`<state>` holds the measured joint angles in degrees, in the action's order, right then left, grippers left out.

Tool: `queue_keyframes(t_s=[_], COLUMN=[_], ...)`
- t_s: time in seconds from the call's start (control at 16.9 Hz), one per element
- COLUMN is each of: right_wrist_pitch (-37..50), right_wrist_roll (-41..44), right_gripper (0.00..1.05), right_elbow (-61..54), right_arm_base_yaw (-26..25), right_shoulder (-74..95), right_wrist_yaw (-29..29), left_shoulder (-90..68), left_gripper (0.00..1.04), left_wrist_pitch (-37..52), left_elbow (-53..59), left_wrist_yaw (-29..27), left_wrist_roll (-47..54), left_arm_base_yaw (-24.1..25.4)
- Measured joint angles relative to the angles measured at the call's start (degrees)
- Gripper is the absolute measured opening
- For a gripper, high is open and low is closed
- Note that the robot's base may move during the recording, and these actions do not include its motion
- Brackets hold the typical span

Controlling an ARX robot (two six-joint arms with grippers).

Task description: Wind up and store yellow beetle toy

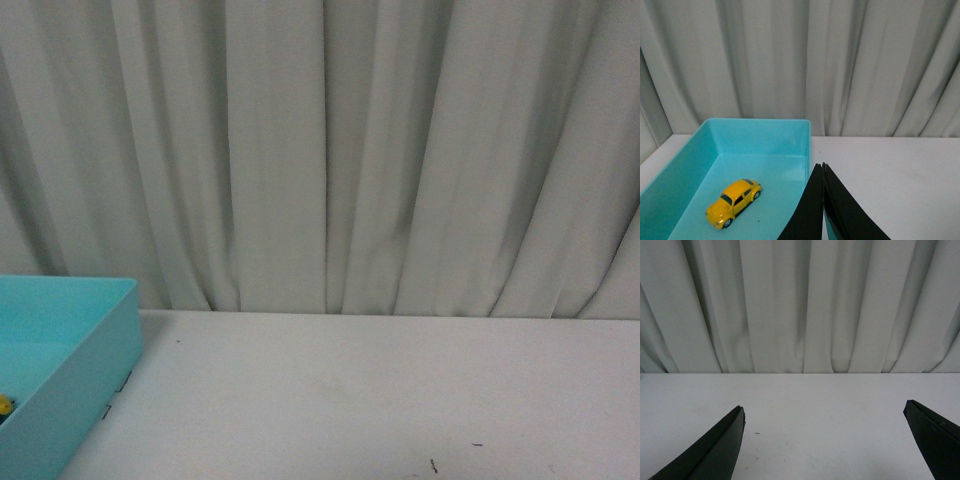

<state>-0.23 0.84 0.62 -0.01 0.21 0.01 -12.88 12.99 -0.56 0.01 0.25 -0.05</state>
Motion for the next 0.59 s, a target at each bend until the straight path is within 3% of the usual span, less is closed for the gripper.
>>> queue_keyframes(t_s=[0.24,0.3,0.59], right_wrist_pitch=[0.0,0.0,0.0], right_wrist_roll=[0.0,0.0,0.0], right_gripper=[0.98,0.98,0.98], right_elbow=[0.0,0.0,0.0], right_arm_base_yaw=[0.0,0.0,0.0], right_shoulder=[0.0,0.0,0.0], right_wrist_yaw=[0.0,0.0,0.0], left_shoulder=[4.5,10.7,12.5], left_gripper=[0.02,0.02,0.02], left_wrist_pitch=[-5.5,-13.7,-13.2], left_elbow=[-0.1,0.0,0.0], left_wrist_yaw=[0.0,0.1,-0.1], left_wrist_roll=[0.0,0.0,0.0], left_arm_base_yaw=[0.0,0.0,0.0])
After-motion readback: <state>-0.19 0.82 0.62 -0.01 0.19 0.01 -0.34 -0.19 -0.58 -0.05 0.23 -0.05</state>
